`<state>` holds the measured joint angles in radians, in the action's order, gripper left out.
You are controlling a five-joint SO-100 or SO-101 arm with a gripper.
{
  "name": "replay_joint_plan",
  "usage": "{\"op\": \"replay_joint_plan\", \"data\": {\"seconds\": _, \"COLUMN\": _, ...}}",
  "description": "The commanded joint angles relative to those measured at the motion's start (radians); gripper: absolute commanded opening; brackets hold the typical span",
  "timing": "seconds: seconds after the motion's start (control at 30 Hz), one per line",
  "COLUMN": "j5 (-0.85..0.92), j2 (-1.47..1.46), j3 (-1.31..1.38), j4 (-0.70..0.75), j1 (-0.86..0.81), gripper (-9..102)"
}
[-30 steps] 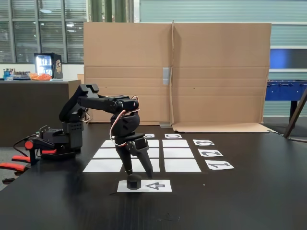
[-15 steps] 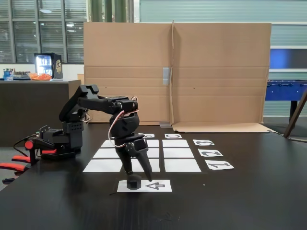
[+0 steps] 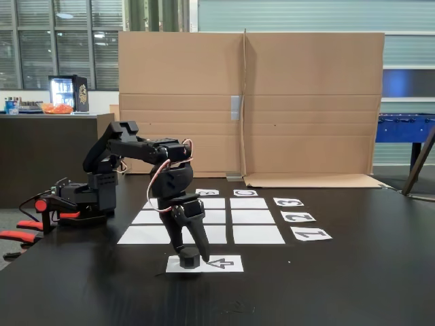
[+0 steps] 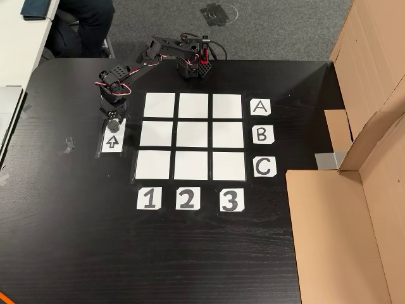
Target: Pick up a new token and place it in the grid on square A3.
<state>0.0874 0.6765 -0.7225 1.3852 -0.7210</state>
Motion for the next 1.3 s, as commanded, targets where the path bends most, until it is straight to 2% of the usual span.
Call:
{"op": "replay_joint_plan", "data": {"seconds": 0.0, "j5": -0.006, "j2": 0.008, "j3": 0.04, "j4": -0.009, "j1": -0.009, "gripper": 31}}
{"op": "replay_joint_plan", "data": {"seconds": 1.27, "j5": -0.025, "j2": 0.0, "j3": 0.046, "j4": -0.035, "j1": -0.009, "gripper": 17}}
